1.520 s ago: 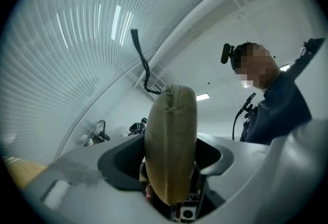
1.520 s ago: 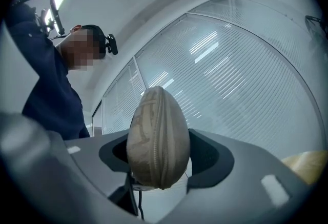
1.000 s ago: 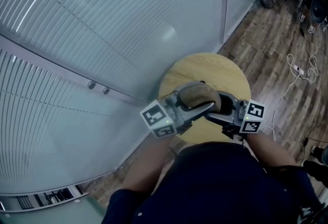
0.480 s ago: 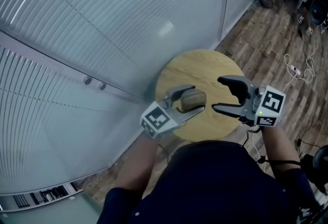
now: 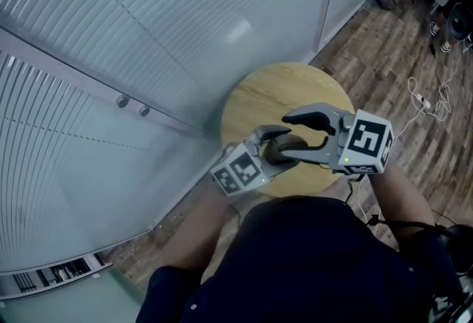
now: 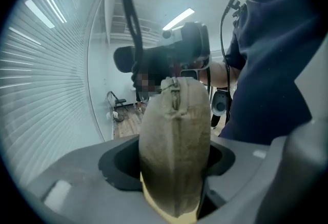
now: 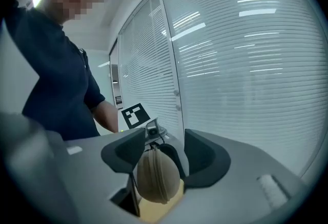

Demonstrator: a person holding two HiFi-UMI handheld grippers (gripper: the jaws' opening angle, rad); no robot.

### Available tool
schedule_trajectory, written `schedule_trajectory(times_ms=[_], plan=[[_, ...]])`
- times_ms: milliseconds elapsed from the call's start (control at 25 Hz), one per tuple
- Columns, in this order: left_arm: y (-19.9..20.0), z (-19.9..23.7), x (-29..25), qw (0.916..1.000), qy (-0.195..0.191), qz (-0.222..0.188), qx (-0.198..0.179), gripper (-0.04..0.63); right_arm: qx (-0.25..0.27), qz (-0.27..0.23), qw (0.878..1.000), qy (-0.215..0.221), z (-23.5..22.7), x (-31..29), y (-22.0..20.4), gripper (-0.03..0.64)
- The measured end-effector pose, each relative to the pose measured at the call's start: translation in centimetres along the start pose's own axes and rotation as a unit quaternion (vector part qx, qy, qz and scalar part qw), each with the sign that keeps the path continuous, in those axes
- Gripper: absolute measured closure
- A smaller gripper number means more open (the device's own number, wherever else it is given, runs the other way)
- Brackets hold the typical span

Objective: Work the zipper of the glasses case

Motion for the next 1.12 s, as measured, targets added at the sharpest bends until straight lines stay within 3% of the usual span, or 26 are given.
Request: schedule_trajectory(times_ms=[160,320,520,680,880,1120], plan=[[-1.6,-1.0,-0.4,0.9992,-0.009,0.035,-0.016,0.296,-0.017,0.032,0.999,0.035,0.8,-1.7,-1.4,0.41],[-2.5,-1.2,-0.5,0.9965,-0.015,0.068,-0.047,0.296,-0.022,0.078,0.996,0.042,0.8,-2.8,-2.9,0.46],[-1.2,-1.4,0.0,0.9937,-0.021,0.089,-0.065,0.296,-0.038,0.07,0.995,0.057,1.2,-2.5,-2.0,0.584],[-1.7,-1.0,0.4,0.9951,-0.019,0.085,-0.048,0.296,-0.053,0.032,0.997,0.054,0.7,-2.6,-1.8,0.598],[0.5,-1.1,0.3,0.9987,-0.019,0.046,0.014,0.295,-0.076,-0.037,0.995,0.044,0.3,-0.4,0.9,0.598],[-0.4,-0.1,0.4,0.999,-0.001,0.01,0.044,0.298,-0.06,-0.092,0.994,0.03,-0.3,0.5,0.3,0.607]])
Point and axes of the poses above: the fingertips, and each gripper's own axes: x backward along the fingers, z to its left, y out of its top, the point moved 1 cm from there along x, backward along the fingers, and after that the axes turned 11 degrees about -z, right-handed, at the moved point
